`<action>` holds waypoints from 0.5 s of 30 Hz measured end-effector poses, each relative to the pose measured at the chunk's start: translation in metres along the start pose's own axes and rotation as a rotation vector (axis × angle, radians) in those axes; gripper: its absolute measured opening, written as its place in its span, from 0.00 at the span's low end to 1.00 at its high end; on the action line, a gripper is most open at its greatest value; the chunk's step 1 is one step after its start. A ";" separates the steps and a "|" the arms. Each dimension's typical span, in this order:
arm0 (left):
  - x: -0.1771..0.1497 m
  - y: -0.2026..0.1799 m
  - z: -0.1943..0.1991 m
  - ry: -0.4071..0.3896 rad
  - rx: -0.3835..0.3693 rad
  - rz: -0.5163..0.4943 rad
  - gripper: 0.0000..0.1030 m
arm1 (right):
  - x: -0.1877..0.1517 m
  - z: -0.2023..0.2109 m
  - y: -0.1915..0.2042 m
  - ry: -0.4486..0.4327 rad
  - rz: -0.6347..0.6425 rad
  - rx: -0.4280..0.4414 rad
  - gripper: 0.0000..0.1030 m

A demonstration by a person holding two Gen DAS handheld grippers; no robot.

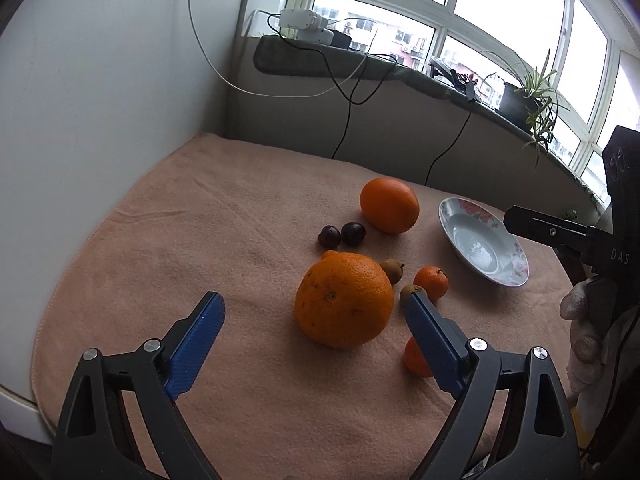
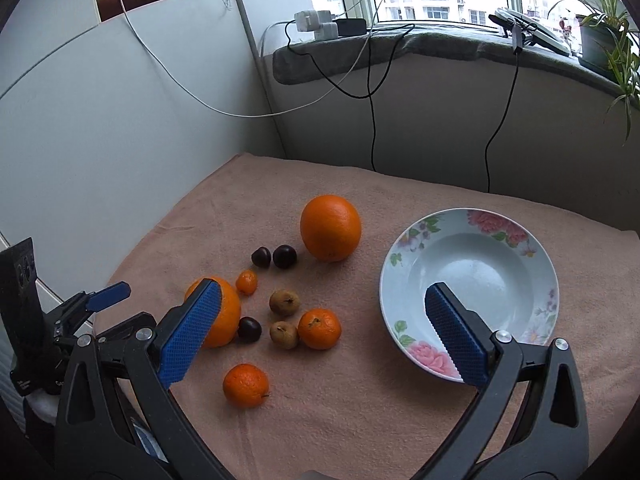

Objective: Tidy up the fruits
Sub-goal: 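Move the right gripper to the large round orange and close on it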

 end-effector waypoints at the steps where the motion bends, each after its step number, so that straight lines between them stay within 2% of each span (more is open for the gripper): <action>1: -0.002 0.000 -0.003 0.013 -0.012 0.006 0.88 | -0.001 -0.006 0.004 0.020 0.004 0.026 1.00; 10: -0.018 0.004 -0.025 0.090 -0.122 0.084 0.84 | -0.005 -0.043 0.048 0.152 0.082 0.174 0.98; 12: -0.020 0.007 -0.030 0.108 -0.143 0.104 0.78 | -0.006 -0.050 0.055 0.180 0.098 0.193 0.94; 15: -0.021 0.010 -0.033 0.114 -0.157 0.122 0.77 | -0.007 -0.061 0.064 0.223 0.112 0.226 0.89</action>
Point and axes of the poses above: each gripper's, at about its wrist camera, not at the fingertips, and z roughly against the way its jaws point, y to its left, x to its top, the point moved 4 cm from there along -z, roughly the way its jaws point
